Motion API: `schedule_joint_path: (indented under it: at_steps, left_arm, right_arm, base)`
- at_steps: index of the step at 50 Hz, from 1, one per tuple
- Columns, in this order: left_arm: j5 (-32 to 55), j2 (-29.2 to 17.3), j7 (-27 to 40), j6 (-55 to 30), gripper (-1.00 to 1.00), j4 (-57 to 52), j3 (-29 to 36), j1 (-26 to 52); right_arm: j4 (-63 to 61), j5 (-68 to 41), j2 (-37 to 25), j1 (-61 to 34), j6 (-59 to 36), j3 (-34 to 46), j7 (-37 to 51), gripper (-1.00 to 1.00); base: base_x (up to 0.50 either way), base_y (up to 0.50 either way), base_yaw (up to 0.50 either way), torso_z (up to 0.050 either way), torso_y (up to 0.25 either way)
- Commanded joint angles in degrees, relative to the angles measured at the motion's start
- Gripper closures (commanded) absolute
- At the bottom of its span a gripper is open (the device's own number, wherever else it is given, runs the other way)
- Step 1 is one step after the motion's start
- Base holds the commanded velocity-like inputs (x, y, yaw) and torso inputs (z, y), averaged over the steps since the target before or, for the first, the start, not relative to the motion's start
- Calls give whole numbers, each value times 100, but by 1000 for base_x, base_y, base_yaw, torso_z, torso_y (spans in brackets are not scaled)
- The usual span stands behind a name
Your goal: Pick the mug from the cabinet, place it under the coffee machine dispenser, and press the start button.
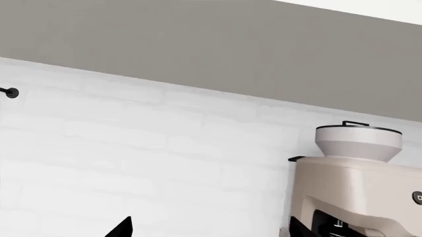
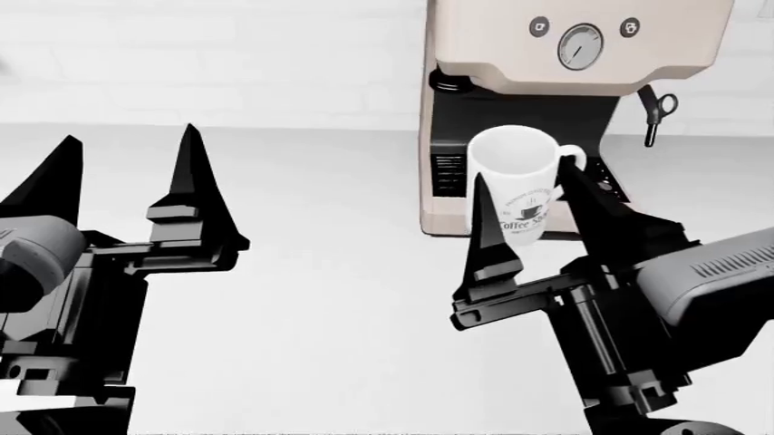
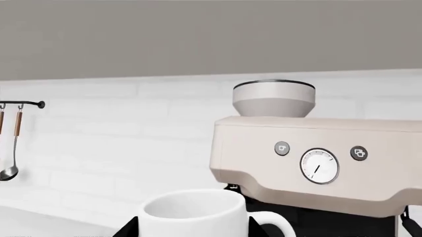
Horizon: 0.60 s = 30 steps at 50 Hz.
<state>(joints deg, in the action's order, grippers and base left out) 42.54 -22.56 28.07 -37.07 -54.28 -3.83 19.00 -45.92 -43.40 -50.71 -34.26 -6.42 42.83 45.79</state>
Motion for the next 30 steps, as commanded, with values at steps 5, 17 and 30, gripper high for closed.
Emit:
schedule_joint_path:
  at_steps: [5, 17, 30]
  left_arm:
    - [23, -51, 51, 43, -100, 7, 30, -3]
    - [65, -95, 94, 75, -100, 2, 31, -4]
    - [32, -127, 118, 120, -100, 9, 107, -15]
  right_arm:
    - [-50, 65, 42, -97, -265, 31, 53, 100]
    - [49, 0, 70, -130, -389, 32, 137, 100]
    - [509, 5, 166, -71, -389, -21, 246, 100]
  base:
    - [0, 0, 0, 0, 0]
    - [0, 0, 0, 0, 0]
    - [0, 0, 0, 0, 0]
